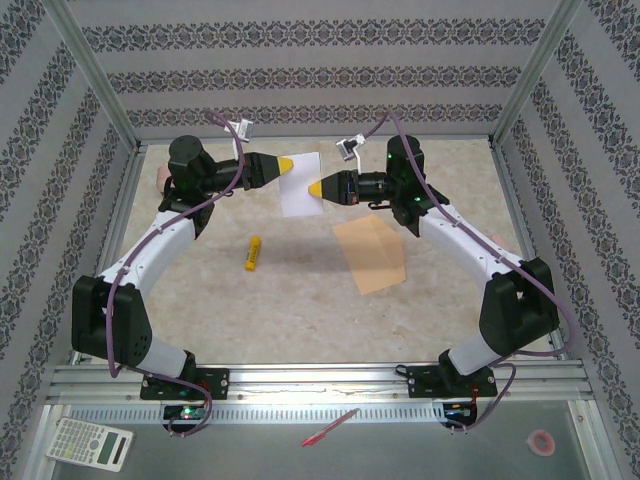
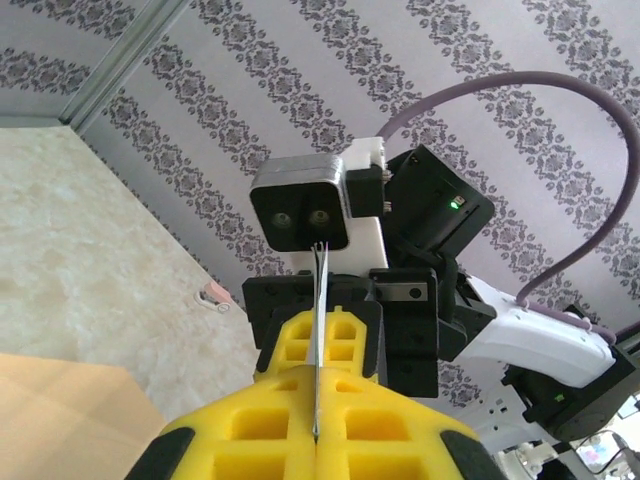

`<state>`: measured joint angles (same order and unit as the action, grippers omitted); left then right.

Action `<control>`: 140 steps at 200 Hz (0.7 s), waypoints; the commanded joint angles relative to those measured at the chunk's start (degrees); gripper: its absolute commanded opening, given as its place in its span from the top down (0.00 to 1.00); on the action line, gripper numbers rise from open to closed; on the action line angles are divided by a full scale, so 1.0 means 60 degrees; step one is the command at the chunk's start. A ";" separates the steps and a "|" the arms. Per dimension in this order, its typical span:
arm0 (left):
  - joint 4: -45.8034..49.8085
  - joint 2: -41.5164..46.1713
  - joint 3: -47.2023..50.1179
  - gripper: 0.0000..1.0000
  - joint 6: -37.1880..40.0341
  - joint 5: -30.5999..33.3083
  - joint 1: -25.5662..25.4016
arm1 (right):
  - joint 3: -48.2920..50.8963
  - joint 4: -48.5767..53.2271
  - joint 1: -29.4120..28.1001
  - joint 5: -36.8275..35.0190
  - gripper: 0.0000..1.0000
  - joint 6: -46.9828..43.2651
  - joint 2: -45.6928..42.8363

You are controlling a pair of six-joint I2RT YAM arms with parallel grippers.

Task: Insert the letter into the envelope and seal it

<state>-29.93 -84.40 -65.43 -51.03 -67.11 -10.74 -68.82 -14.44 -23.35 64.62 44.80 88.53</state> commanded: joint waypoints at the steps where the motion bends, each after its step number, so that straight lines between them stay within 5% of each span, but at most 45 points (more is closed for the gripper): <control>1: 0.0653 0.0063 -0.0172 1.00 0.0616 0.0252 0.0134 | 0.0071 -0.0265 0.0069 0.0241 0.90 -0.0109 -0.0345; 28: 0.0813 0.0103 -0.0144 1.00 0.0651 0.0886 0.0252 | 0.0210 -0.0575 0.0016 0.0419 0.78 0.0074 -0.0386; 61: 0.0332 -0.0047 -0.0162 1.00 0.0151 0.1109 0.0361 | 0.0313 -0.0670 -0.0085 0.0466 0.76 0.0121 -0.0438; 140: 0.0155 -0.0083 -0.0045 1.00 0.0045 0.1144 0.0501 | 0.0420 -0.0682 -0.0093 0.0275 0.95 0.0132 -0.0408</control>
<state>-26.37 -84.71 -65.39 -50.15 -60.51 -8.49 -66.94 -16.51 -23.42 65.65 45.50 87.77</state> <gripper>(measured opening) 0.042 0.095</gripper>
